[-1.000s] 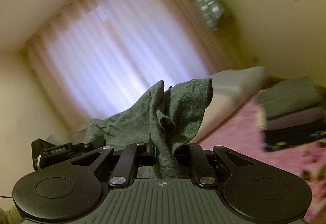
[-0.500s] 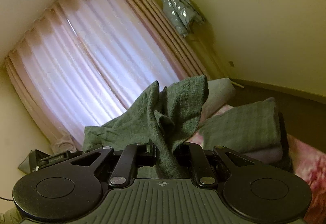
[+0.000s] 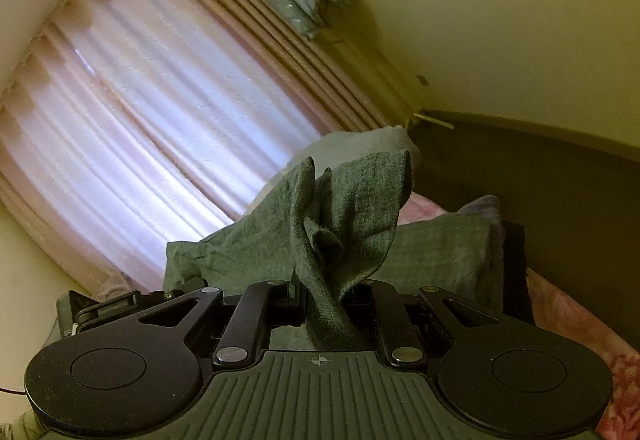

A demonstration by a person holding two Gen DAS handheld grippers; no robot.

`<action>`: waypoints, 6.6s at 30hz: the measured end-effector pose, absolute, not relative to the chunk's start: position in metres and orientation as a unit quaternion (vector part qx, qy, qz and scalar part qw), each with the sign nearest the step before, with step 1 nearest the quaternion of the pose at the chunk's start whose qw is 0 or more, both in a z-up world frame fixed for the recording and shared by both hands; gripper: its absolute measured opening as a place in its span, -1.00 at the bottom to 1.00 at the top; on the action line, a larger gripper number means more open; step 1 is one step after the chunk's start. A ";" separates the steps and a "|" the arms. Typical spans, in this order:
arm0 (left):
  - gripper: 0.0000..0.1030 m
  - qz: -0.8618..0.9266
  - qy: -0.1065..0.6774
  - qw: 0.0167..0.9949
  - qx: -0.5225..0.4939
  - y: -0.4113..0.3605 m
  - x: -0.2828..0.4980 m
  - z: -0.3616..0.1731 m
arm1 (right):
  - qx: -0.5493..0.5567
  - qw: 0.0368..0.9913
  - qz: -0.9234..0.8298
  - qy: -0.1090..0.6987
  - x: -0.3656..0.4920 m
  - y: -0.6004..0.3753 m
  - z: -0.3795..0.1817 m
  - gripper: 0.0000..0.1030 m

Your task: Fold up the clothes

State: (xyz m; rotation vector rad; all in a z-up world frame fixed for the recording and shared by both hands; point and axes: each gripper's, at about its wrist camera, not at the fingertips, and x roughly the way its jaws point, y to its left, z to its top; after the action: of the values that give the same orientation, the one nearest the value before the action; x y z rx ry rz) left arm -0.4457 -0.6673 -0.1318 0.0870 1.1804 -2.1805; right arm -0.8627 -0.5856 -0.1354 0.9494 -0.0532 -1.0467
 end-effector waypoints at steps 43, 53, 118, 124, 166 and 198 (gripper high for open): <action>-0.80 -0.789 0.476 0.366 0.131 -0.848 -0.495 -0.246 | 0.458 0.674 -0.579 0.033 -0.905 -0.712 -0.214 -0.82; -0.44 -0.787 0.381 0.446 0.191 -0.864 -0.511 -0.231 | 0.449 0.574 -0.677 0.104 -0.878 -0.710 -0.214 0.10; -0.92 -0.807 0.238 0.422 0.339 -0.797 -0.597 -0.215 | 0.335 0.631 -0.665 0.219 -0.805 -0.722 -0.195 -0.10; -0.94 -0.804 0.247 0.429 0.329 -0.792 -0.590 -0.205 | 0.348 0.621 -0.668 0.219 -0.809 -0.719 -0.199 -0.10; -0.49 -0.739 0.265 0.486 0.384 -0.617 -0.534 -0.090 | 0.434 0.536 -0.695 0.204 -0.735 -0.524 -0.119 -0.09; 0.13 -0.785 0.192 0.469 0.357 -0.365 -0.436 -0.023 | 0.384 0.538 -0.730 0.172 -0.596 -0.283 -0.037 -0.09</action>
State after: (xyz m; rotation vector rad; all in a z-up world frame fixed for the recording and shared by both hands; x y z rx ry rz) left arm -0.4363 -0.3646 -0.0225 0.8748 0.4711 -1.9250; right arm -0.5958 -0.2834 -0.0368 0.9128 0.4083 -1.7376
